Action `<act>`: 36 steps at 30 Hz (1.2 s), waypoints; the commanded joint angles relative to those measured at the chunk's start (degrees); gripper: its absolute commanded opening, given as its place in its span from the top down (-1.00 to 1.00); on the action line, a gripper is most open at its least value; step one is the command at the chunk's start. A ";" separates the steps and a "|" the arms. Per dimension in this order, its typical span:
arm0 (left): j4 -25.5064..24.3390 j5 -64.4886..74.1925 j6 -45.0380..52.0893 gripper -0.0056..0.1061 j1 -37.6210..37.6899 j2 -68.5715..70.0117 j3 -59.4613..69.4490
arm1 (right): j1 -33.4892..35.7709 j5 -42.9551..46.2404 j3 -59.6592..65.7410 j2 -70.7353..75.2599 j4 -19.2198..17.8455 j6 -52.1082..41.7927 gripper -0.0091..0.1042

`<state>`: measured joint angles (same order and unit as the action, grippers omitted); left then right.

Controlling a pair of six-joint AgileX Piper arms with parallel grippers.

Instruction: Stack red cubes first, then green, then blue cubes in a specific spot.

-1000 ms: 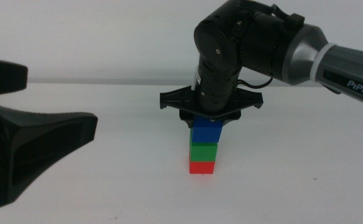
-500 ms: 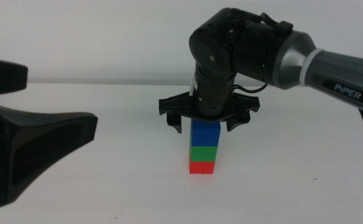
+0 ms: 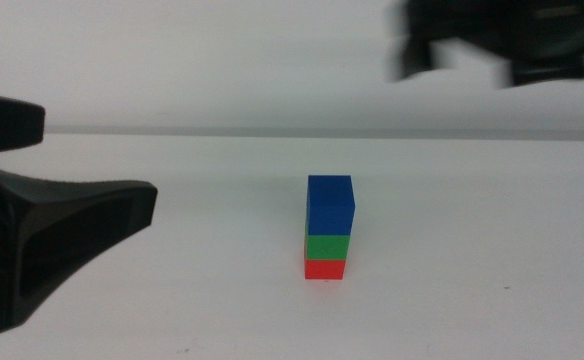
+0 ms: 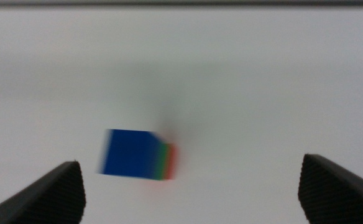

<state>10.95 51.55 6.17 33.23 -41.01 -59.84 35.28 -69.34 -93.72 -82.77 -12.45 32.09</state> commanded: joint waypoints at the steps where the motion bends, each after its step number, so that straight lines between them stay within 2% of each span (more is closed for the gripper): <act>1: 0.07 -0.83 -0.09 -0.78 -0.13 0.25 0.38 | -3.65 1.49 5.80 8.39 -0.54 -4.91 -0.78; 4: 0.07 -0.83 -0.09 -0.78 -0.13 0.25 0.38 | -10.63 7.11 14.64 19.56 1.06 -14.04 -0.78; 7: 0.07 -0.83 -0.09 -0.78 -0.13 0.25 0.38 | -19.23 15.11 23.90 29.25 4.60 -20.38 -0.78; 9: 0.07 -0.83 -0.09 -0.78 -0.13 0.25 0.38 | -24.06 21.46 30.59 35.40 9.17 -26.76 -0.78; 13: 0.07 -0.83 -0.09 -0.78 -0.13 0.25 0.38 | -29.51 28.96 39.98 43.39 19.15 -40.11 -0.78; 15: 0.07 -0.83 -0.09 -0.78 -0.13 0.25 0.38 | -29.78 31.88 42.50 45.00 21.32 -43.34 -0.78; 26: -0.19 -0.83 -0.09 -0.78 -0.13 0.25 0.38 | -29.66 33.00 42.64 45.25 22.04 -41.81 -0.78; 30: -0.34 -7.98 -0.09 -0.78 -2.26 2.10 6.84 | -29.66 34.11 45.14 46.58 22.16 -41.81 -0.78; 33: -3.10 -17.11 -0.09 -0.78 -6.25 6.11 15.20 | -29.66 41.16 52.99 50.57 21.03 -41.81 -0.78; 36: -9.46 -26.61 -0.09 -0.78 -11.36 12.01 24.68 | -29.66 50.32 63.97 56.22 19.48 -41.81 -0.78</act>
<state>4.55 31.22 6.17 24.25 -31.91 -39.78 6.05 -24.08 -34.19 -28.97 8.20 -9.38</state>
